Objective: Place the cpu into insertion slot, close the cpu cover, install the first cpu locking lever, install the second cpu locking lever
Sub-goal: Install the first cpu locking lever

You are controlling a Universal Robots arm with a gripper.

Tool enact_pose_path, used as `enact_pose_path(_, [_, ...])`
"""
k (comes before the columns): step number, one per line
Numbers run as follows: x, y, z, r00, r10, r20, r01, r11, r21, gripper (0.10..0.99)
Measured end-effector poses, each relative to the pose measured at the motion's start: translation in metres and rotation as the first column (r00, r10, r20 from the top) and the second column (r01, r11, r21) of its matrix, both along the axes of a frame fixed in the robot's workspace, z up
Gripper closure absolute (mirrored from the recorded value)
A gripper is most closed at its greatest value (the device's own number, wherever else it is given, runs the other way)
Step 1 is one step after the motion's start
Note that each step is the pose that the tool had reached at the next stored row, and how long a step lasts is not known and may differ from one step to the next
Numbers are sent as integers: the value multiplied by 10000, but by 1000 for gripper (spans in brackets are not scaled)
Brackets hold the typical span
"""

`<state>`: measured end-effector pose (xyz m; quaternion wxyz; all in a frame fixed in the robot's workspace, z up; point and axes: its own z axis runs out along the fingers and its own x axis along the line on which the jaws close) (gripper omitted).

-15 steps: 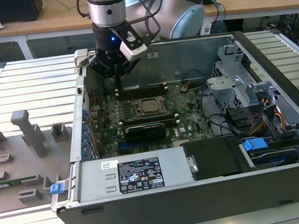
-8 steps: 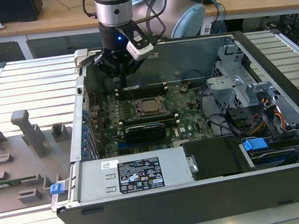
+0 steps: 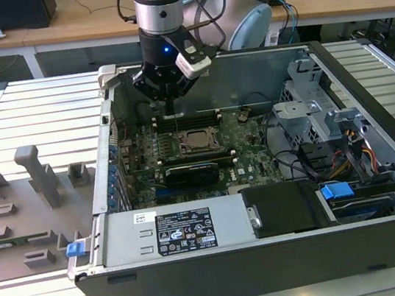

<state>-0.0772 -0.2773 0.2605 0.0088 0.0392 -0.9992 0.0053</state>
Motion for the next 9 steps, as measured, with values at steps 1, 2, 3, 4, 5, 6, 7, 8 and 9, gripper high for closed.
enact_pose_path(1, [42,0,0,10000,2,0,-2,10000,0,980])
enact_pose_path(2, [96,0,-1,10000,0,-2,0,10000,1,980])
enact_pose_path(3, [123,0,-2,10000,1,-2,-1,10000,0,980])
enact_pose_path(4, [138,0,-2,10000,2,-3,-2,10000,0,980])
enact_pose_path(5, [155,0,-3,10000,2,-4,-2,10000,-1,980])
enact_pose_path(6, [161,0,-6,10000,2,-3,-2,10000,1,980])
enact_pose_path(7, [164,0,-11,10000,1,-6,-1,10000,5,980])
enact_pose_path(8, [165,0,-30,10000,-17,-21,17,10000,5,980])
enact_pose_path(9, [166,0,-63,9999,-94,-36,94,10000,19,980])
